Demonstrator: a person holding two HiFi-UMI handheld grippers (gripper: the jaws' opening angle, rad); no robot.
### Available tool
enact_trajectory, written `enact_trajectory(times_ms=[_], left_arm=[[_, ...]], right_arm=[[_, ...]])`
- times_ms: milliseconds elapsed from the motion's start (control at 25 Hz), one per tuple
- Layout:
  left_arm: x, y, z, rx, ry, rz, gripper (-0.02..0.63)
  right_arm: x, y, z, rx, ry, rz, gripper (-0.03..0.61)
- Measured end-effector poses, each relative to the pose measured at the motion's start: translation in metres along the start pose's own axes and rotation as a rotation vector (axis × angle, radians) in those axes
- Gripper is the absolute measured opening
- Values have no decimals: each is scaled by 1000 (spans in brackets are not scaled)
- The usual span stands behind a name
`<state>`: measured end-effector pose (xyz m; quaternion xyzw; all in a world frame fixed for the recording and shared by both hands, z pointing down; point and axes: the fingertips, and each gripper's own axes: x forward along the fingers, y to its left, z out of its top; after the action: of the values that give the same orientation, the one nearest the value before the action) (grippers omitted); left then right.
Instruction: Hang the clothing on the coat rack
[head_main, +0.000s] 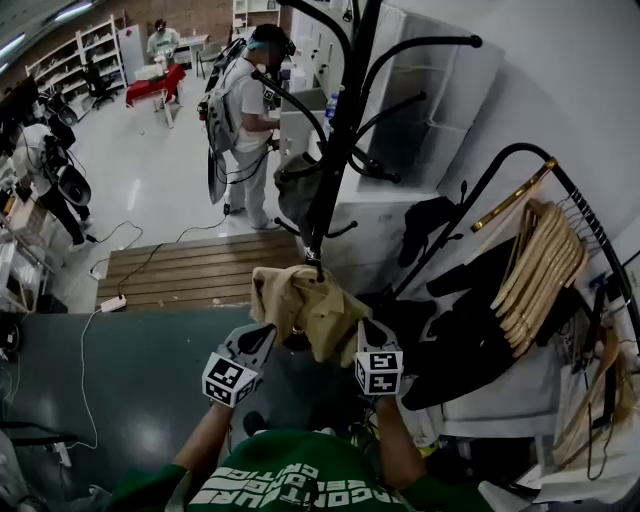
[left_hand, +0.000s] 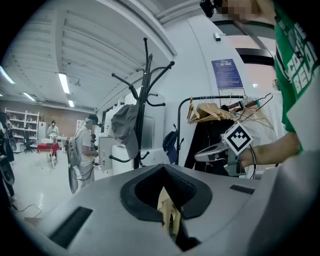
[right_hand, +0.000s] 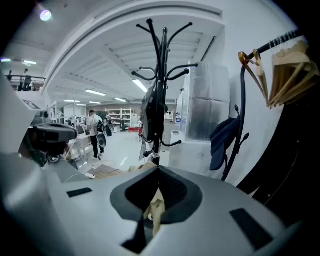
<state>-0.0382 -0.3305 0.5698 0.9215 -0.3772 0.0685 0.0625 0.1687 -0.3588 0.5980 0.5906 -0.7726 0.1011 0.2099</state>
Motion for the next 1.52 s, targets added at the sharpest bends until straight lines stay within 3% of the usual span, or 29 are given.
enact_trajectory(times_ms=[200, 600, 1520], left_arm=[[-2, -5, -2, 0, 2, -34, 5], [-8, -13, -9, 0, 8, -67, 5], [-15, -1, -10, -3, 2, -47, 5]], right_arm=[[-24, 9, -1, 93, -23, 23, 8], [-50, 22, -20, 106, -21, 30, 8], [-48, 29, -25, 107, 13, 23, 8]])
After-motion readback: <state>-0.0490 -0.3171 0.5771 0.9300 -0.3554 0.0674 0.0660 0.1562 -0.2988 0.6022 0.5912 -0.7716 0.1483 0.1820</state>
